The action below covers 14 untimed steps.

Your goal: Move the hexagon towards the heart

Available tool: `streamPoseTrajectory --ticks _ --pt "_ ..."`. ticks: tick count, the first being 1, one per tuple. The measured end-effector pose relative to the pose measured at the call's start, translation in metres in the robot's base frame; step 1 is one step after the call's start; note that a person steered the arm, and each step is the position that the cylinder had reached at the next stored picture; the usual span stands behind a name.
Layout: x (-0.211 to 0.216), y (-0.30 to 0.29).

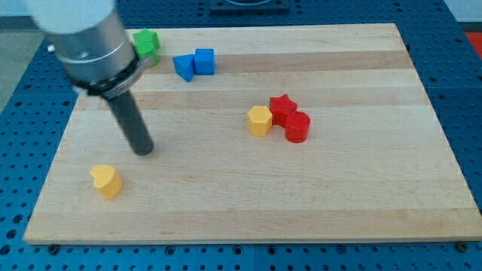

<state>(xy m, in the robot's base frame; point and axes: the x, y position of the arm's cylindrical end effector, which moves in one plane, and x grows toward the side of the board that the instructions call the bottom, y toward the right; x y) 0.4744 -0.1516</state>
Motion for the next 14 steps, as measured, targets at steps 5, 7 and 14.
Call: streamPoseTrajectory --ticks 5,7,14 --pt "-0.081 0.191" --pt "-0.054 0.201" --pt "-0.003 0.06"
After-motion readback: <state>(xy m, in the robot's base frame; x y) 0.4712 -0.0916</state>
